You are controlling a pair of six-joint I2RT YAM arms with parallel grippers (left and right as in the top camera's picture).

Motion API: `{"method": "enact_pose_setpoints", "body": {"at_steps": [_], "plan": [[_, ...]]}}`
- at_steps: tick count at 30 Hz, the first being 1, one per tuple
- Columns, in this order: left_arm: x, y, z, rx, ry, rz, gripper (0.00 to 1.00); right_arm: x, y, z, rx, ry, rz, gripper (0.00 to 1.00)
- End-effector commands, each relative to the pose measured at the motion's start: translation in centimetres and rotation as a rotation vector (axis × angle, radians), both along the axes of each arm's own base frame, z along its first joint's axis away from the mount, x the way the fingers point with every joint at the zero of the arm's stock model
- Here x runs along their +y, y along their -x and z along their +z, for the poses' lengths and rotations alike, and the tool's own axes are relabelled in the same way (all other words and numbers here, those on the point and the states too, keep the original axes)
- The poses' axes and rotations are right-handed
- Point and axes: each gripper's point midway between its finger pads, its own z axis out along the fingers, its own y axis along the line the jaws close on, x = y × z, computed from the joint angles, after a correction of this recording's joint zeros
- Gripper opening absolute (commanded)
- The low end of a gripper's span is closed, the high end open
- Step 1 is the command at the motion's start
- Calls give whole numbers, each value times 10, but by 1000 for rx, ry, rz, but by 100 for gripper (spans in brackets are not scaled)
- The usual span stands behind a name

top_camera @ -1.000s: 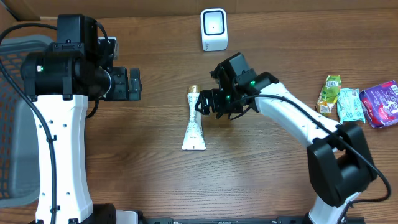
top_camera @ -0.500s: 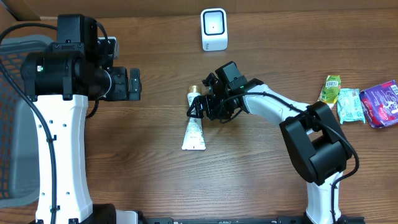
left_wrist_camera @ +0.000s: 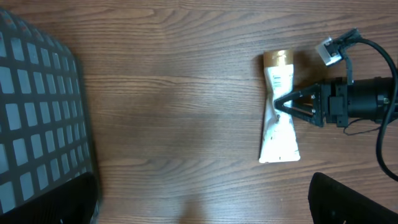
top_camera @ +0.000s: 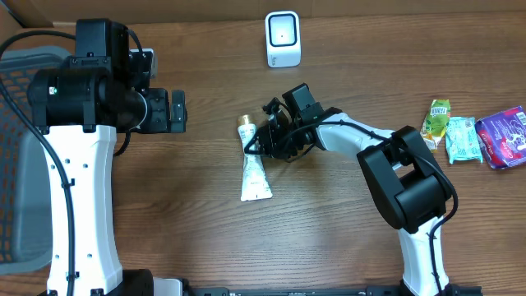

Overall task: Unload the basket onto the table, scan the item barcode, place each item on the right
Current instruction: 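Move the right gripper to the white tube and grasp it, then lift and turn the white tube upright toward the scanner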

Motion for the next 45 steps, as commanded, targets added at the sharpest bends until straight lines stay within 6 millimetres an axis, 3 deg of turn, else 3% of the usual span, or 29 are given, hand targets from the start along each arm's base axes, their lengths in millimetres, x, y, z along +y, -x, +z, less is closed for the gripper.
{"method": "enact_pose_setpoints", "body": {"at_steps": [1,5,8,13,17,21,28,32,34,36,40,45], "plan": [[0,-2,-1,2,-2,-19,100,-11,10,-40,69,93,-28,33],[0,-2,-1,2,-2,-19,100,-10,9,-39,61,87,-28,18],[0,-2,-1,2,-2,-19,100,-10,9,-38,62,80,-25,17],[0,-2,-1,2,-2,-19,100,-7,7,-31,56,50,-12,4],[0,-2,-1,2,-2,-19,100,-9,-5,-14,-37,23,42,4],[0,-2,-1,3,-2,-19,100,-31,-24,-3,-187,171,87,5],[0,-2,-1,2,-2,-19,100,-87,-37,-5,-343,549,241,28],[0,-2,-1,3,-2,-19,100,-97,-25,-5,-262,533,245,46],[0,-2,-1,2,-2,-19,100,-98,-12,-2,-185,479,252,64],[0,-2,-1,3,-2,-19,100,-105,-3,-2,-120,467,251,75],[0,-2,-1,3,-2,-19,99,-113,12,-4,-27,424,243,83],[0,-2,-1,3,-2,-19,100,-105,33,-12,55,321,239,83]]}}
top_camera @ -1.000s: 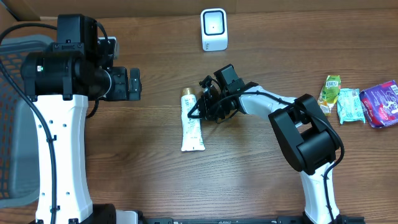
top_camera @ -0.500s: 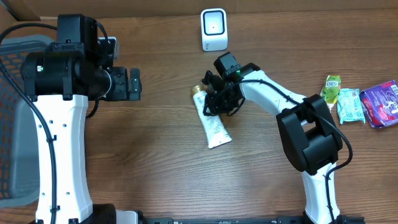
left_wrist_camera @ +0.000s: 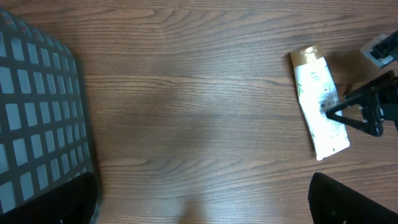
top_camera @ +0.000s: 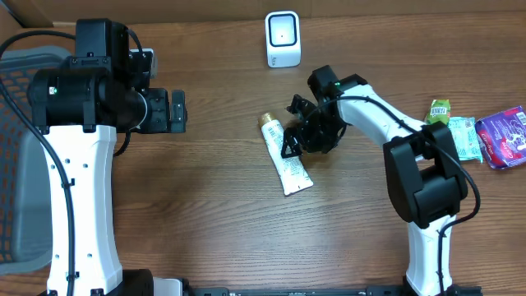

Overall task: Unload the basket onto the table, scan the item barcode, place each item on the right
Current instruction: 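Lift and turn the white tube upright toward the scanner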

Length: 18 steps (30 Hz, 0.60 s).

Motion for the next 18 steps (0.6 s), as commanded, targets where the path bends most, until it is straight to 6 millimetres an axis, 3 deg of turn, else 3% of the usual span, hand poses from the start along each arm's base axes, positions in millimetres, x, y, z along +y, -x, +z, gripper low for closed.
{"method": "enact_pose_setpoints", "body": {"at_steps": [1,11,14,18], "plan": [[0,-2,-1,3,-2,-19,99,0,30,-17,125,-29,-10,84],[0,-2,-1,2,-2,-19,100,3,53,-32,282,-10,-158,80],[0,-2,-1,3,-2,-19,100,3,53,-37,300,1,-180,71],[0,-2,-1,3,-2,-19,100,5,48,-40,298,-1,-206,43]]}}
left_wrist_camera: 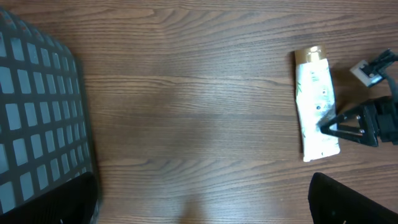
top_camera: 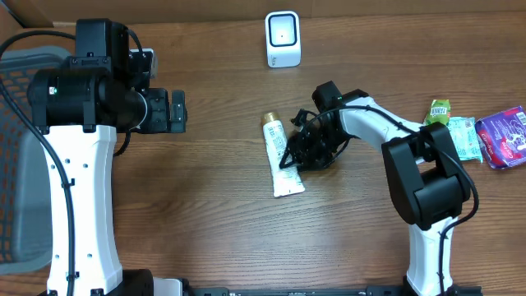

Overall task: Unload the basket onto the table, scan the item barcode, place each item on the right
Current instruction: 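Lift and turn the white tube upright toward the scanner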

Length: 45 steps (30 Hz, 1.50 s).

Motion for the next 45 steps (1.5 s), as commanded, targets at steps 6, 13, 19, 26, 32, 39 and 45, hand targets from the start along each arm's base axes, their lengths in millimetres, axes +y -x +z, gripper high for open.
{"method": "enact_pose_setpoints", "body": {"at_steps": [6,13,19,26,32,39,45], "plan": [[0,-2,-1,3,-2,-19,100,-5,-3,-35,30,100,-72,9],[0,-2,-1,3,-2,-19,99,6,-35,-36,-81,67,-135,4],[0,-2,-1,3,-2,-19,100,-7,-61,-35,-191,105,-136,4],[0,-2,-1,3,-2,-19,100,-28,-90,-33,-364,171,-48,5],[0,-2,-1,3,-2,-19,99,-62,-106,-42,-452,340,-22,12],[0,-2,-1,3,-2,-19,100,-62,-108,-30,-293,196,-210,49],[0,-2,-1,3,-2,-21,99,-38,-109,-22,-278,56,-221,61]]}}
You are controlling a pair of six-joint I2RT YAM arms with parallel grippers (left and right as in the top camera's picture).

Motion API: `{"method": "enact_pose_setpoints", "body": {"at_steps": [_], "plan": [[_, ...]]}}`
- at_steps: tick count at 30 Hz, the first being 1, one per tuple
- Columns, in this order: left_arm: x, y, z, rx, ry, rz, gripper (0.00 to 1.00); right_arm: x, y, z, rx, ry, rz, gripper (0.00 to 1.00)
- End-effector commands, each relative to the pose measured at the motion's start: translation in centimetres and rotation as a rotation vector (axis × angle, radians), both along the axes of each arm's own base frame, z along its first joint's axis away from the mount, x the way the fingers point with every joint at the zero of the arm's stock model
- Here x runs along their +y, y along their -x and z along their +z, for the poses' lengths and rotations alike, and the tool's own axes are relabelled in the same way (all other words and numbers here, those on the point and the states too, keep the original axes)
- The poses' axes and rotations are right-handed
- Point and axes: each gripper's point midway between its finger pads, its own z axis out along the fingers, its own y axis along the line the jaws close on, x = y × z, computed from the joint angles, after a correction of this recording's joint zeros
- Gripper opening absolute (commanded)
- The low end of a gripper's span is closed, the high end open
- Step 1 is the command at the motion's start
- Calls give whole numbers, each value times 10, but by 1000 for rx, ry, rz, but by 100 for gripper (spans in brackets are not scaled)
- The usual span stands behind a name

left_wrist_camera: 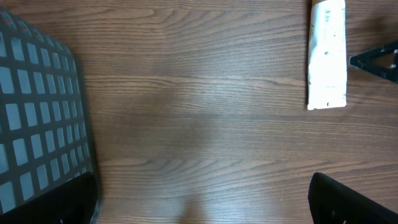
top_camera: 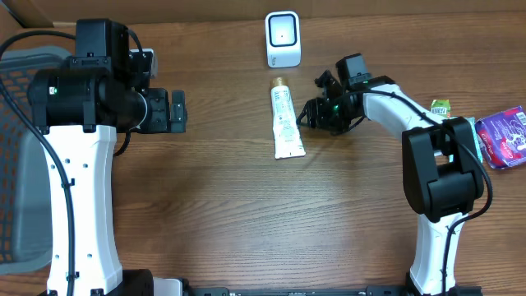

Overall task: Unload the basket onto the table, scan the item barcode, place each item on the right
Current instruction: 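Lift and turn the white tube upright toward the scanner, then raise the white tube with the right gripper toward the scanner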

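Note:
A white tube with a gold cap [top_camera: 286, 123] lies flat on the wooden table, cap pointing at the white barcode scanner [top_camera: 283, 39] standing just beyond it. In the left wrist view the tube [left_wrist_camera: 327, 56] reaches the top edge. My right gripper [top_camera: 306, 113] lies low to the tube's right. Its fingers meet in a point [left_wrist_camera: 352, 60] just off the tube's edge, shut on nothing. My left gripper [top_camera: 177, 111] hovers well to the left, open wide, with bare table between its fingers [left_wrist_camera: 339, 199].
A grey mesh basket [top_camera: 16, 164] stands at the table's left edge, and its wall [left_wrist_camera: 37, 124] also shows in the left wrist view. At the far right lie a green packet [top_camera: 438, 115], a pale packet [top_camera: 462, 138] and a purple packet [top_camera: 503, 136].
The tube has moved up the table and straightened, its cap now pointing at the scanner. My right gripper has moved with it and now sits beside it, off its edge. The left arm is unchanged.
The tube first lay at mid-table, creased where my right gripper's tips pinched it. Then it lay further right, slanted, then nearly straight, the gripper still at its edge. Now it lies in front of the scanner. The left arm never moved.

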Motion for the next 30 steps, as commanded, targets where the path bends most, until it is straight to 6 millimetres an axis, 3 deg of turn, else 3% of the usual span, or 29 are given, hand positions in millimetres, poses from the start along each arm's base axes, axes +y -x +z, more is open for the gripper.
{"method": "enact_pose_setpoints", "body": {"at_steps": [1,12,15,19,21,30], "plan": [[0,-2,-1,3,-2,-21,100,11,15,-27,69,-1,1,62],[0,-2,-1,3,-2,-19,99,45,48,-62,174,5,-31,61],[0,-2,-1,3,-2,-19,100,46,49,-76,211,30,-87,49],[0,-2,-1,3,-2,-20,100,40,47,-87,229,64,-140,14],[0,-2,-1,3,-2,-19,100,38,43,-87,220,66,-147,4],[0,-2,-1,3,-2,-19,99,40,42,-83,219,42,-136,4]]}}
